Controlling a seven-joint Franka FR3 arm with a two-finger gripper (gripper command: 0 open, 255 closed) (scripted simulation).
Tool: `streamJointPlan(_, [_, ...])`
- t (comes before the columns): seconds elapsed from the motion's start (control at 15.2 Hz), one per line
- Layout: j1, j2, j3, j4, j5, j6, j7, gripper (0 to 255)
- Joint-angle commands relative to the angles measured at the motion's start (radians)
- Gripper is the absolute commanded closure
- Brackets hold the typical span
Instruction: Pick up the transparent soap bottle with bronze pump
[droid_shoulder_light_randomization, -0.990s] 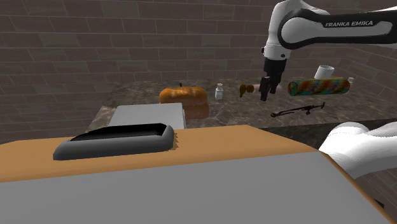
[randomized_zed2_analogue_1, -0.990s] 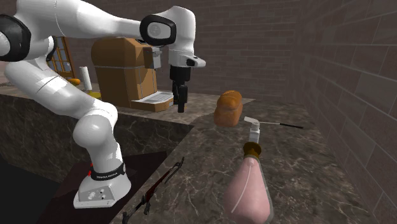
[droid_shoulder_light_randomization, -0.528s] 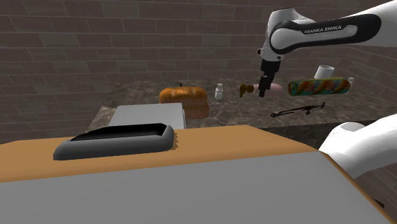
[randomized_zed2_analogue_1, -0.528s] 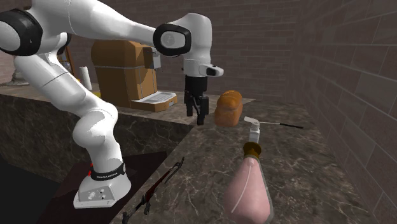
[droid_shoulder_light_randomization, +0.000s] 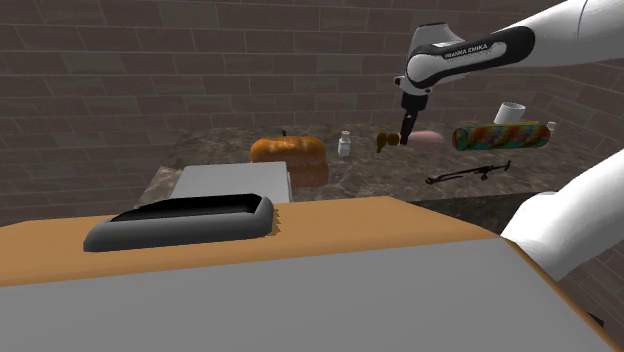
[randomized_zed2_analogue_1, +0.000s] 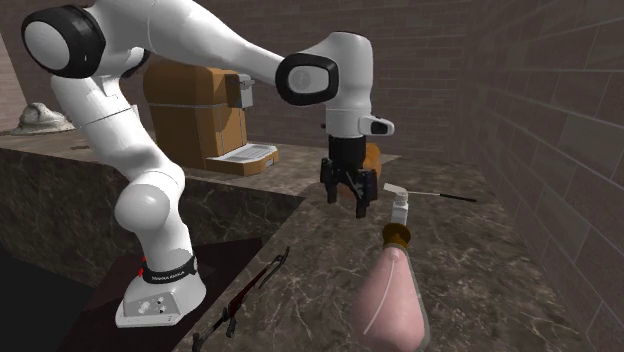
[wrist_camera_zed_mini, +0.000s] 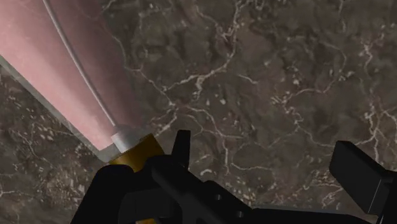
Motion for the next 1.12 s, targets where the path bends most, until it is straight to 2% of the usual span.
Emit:
streamJointPlan(0.0, [0.006,0.066,-0.027,0.046,0.008,0.039,-0.068,0])
streamJointPlan(0.46, [0.009,0.317,-0.096,0.249,0.1,0.137,-0.311,0])
streamJointPlan(1.06, [0.004,0.353,-0.098,0.183,0.112,0.237,-0.315,0])
